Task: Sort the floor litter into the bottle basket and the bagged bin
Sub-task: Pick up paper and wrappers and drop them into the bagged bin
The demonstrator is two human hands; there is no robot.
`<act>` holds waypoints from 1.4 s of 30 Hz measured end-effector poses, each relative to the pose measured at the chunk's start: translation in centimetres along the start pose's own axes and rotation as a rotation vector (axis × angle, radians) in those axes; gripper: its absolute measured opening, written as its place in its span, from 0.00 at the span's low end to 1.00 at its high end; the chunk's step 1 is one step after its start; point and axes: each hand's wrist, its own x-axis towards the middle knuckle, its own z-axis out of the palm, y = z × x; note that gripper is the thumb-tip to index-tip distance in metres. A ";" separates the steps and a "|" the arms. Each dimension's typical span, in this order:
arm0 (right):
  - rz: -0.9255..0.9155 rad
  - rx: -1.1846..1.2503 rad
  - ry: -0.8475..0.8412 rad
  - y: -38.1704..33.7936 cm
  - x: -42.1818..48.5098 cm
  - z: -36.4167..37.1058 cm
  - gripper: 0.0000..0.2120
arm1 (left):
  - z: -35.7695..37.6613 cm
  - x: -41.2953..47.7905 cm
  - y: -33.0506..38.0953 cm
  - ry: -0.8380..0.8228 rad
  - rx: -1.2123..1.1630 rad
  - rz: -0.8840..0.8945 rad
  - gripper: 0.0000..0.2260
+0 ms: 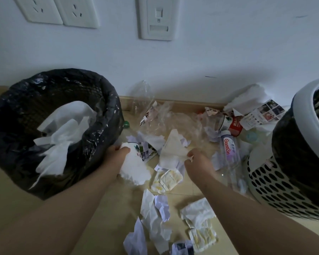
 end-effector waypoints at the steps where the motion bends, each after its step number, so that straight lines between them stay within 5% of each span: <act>1: -0.030 -0.038 0.051 -0.4 -0.1 0.2 0.15 | -0.3 0.1 -0.2 0.001 0.000 0.005 0.06; 4: -0.232 -0.209 0.149 -1.8 -0.9 0.7 0.18 | -1.0 0.2 -0.7 0.002 0.003 0.009 0.05; 7: -0.471 -0.387 -0.051 -2.6 -1.2 1.8 0.25 | -1.3 0.4 -1.0 0.026 0.026 0.006 0.07; 11: -0.466 -0.584 -0.394 -0.7 -1.8 3.3 0.28 | -1.3 0.3 -1.1 0.002 0.028 0.010 0.06; 17: -0.524 -0.611 -0.295 2.0 -2.4 3.0 0.20 | -0.5 -0.6 -2.5 -0.087 0.107 0.023 0.05; 26: -0.181 -0.229 -0.318 3.0 -2.0 1.3 0.06 | 1.6 -2.5 -3.1 -0.284 0.155 0.003 0.04; 31: 0.011 0.134 -0.200 1.9 -1.7 -1.1 0.18 | 0.8 -3.0 -2.3 -0.250 0.135 0.023 0.06; 38: 0.088 0.318 -0.008 1.5 -2.5 -3.9 0.11 | 0.1 -4.6 -0.4 -0.228 0.085 0.064 0.08; 42: 0.169 0.850 0.128 -1.1 -3.4 -6.4 0.09 | 0.5 -5.7 1.0 -0.161 0.048 0.081 0.02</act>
